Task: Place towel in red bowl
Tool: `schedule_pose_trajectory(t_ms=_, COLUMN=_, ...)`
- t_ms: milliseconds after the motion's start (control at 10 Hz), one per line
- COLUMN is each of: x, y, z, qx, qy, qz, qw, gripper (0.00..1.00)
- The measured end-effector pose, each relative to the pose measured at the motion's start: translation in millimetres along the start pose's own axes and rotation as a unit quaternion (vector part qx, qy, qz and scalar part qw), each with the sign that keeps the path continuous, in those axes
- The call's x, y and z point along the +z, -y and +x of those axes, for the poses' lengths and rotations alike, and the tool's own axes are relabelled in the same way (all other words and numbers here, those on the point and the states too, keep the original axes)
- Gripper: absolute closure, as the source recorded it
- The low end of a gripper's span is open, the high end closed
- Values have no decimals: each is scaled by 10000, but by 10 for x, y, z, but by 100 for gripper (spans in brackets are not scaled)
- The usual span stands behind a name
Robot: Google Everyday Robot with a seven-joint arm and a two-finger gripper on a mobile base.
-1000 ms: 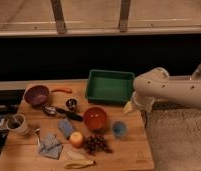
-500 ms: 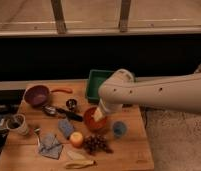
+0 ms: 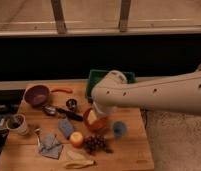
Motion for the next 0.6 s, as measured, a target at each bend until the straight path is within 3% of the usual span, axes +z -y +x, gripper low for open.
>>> schedule_pose_trajectory(t_ms=300, x=25, y=-58, z=-22, qx=-167, qy=-33, qz=-31, qw=9999, gripper=31)
schedule_pose_trajectory(t_ms=600, x=144, y=-552, z=-273, qx=-920, qy=-125, qz=-56, qw=9957, gripper=31)
